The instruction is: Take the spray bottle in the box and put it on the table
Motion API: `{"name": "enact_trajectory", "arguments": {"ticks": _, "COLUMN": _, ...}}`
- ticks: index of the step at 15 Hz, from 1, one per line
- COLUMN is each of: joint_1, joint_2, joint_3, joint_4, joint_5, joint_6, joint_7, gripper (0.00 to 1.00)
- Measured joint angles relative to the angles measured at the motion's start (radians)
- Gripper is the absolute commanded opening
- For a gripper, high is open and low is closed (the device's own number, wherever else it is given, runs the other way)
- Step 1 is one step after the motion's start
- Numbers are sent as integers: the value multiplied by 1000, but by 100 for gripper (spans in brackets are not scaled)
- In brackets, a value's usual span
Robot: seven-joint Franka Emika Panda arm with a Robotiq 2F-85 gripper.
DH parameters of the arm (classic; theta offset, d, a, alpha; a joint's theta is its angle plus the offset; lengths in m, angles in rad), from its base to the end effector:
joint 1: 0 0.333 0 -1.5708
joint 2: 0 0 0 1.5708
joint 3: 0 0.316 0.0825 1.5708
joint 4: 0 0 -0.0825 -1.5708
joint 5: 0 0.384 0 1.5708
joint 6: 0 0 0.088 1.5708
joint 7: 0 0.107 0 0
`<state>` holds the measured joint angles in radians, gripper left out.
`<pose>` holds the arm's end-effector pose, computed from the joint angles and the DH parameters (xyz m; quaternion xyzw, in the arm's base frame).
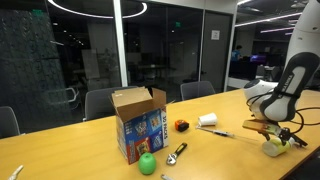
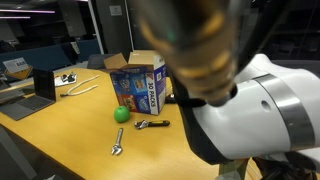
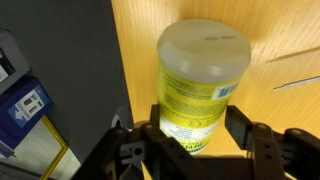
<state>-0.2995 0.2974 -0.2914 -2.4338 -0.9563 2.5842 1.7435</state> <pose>0.3914 -0.2540 0.1748 0.7187 -0.6429 0.0752 0.2542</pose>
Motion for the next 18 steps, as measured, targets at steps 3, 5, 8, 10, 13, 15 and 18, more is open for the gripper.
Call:
{"name": "enact_trajectory", "arguments": {"ticks": 3, "joint_1": 15, "joint_2": -25, "joint_3": 0, "joint_4": 15, "joint_5": 37, "joint_6": -12, "joint_7": -26, "gripper": 100}}
{"name": "enact_trajectory", "arguments": {"ticks": 5, "joint_1": 33, "joint_2": -65, "joint_3": 2, "joint_4": 20, "joint_5": 67, "joint_6": -41, "joint_7": -63, "gripper": 100}}
{"name": "enact_trajectory", "arguments": {"ticks": 8, "joint_1": 71, "joint_2": -164, "joint_3": 20, "joint_4": 21, "joint_5": 129, "joint_6": -133, "joint_7": -162, "gripper": 100}}
{"name": "enact_trajectory", "arguments": {"ticks": 10, "joint_1": 95, "joint_2": -246, "joint_3": 52, "joint_4": 20, "joint_5": 200, "joint_6": -201, "joint_7": -292, "gripper": 100}}
{"name": "enact_trajectory", "arguments": {"ticks": 13, "joint_1": 135, "joint_2": -377, "joint_3": 113, "joint_4": 15, "joint_5": 347, "joint_6": -298, "joint_7": -516, "gripper": 100}}
{"name": "enact_trajectory", "arguments": {"ticks": 15, "joint_1": 163, "joint_2": -475, "joint_3": 148, "joint_4": 15, "joint_5": 440, "joint_6": -376, "joint_7": -664, "gripper": 100}}
{"name": "enact_trajectory", "arguments": {"ticks": 18, "joint_1": 190, "joint_2": -627, "joint_3": 194, "joint_4": 14, "joint_5": 557, "joint_6": -502, "joint_7": -865, "gripper": 100}}
